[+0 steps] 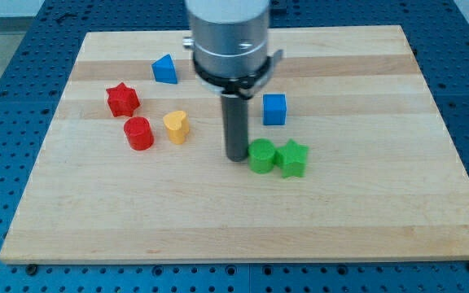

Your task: Separate the green circle and green star

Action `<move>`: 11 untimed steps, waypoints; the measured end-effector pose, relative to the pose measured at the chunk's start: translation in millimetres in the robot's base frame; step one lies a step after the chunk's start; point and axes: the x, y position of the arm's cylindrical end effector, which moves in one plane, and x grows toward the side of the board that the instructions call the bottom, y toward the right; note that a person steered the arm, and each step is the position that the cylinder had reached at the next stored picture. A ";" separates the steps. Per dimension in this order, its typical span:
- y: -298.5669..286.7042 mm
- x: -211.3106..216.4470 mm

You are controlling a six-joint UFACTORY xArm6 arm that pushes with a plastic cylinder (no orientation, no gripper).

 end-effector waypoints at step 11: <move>153.3 39.0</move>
